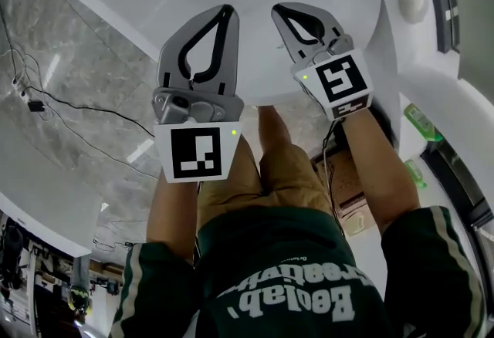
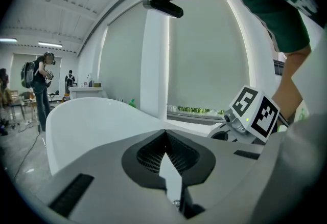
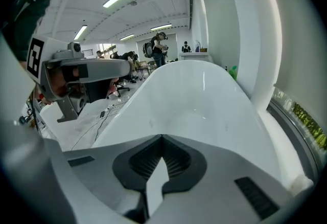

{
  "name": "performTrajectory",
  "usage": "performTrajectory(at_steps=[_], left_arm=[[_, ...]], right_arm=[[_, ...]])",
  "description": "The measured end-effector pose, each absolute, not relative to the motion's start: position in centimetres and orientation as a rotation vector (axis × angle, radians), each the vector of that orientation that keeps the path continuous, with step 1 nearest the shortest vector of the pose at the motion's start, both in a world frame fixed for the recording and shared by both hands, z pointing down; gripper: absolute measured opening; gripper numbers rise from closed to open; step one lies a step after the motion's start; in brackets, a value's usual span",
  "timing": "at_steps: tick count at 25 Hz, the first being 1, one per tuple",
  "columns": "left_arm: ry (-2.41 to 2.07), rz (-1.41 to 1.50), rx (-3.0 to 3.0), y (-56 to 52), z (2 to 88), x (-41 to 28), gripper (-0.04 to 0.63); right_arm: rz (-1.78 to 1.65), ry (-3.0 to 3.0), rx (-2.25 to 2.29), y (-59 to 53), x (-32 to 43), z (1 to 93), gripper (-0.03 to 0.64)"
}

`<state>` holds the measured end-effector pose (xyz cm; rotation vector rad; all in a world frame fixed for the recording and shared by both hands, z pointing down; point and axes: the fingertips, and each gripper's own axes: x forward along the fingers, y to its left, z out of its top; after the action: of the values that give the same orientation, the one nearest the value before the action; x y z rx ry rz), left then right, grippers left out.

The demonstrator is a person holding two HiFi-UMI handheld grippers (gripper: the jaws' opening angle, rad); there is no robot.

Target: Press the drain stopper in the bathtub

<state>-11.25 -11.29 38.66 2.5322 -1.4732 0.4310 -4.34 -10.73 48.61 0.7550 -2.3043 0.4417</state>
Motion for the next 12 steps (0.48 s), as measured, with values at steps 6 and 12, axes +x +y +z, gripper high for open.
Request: performTrajectory(at_steps=[6, 12], left_arm=[[-1.439, 0.438, 2.556, -12.6, 41.0, -11.9, 0.008], [-1.406, 0.430, 2.550, -13.5, 44.5, -10.4, 0.008]], right_arm=[[0.425, -2.230, 0.715, -10.9, -5.0, 53.7, 0.011], [0.497, -2.171, 0.759, -11.7, -4.5, 59.7, 0.011]])
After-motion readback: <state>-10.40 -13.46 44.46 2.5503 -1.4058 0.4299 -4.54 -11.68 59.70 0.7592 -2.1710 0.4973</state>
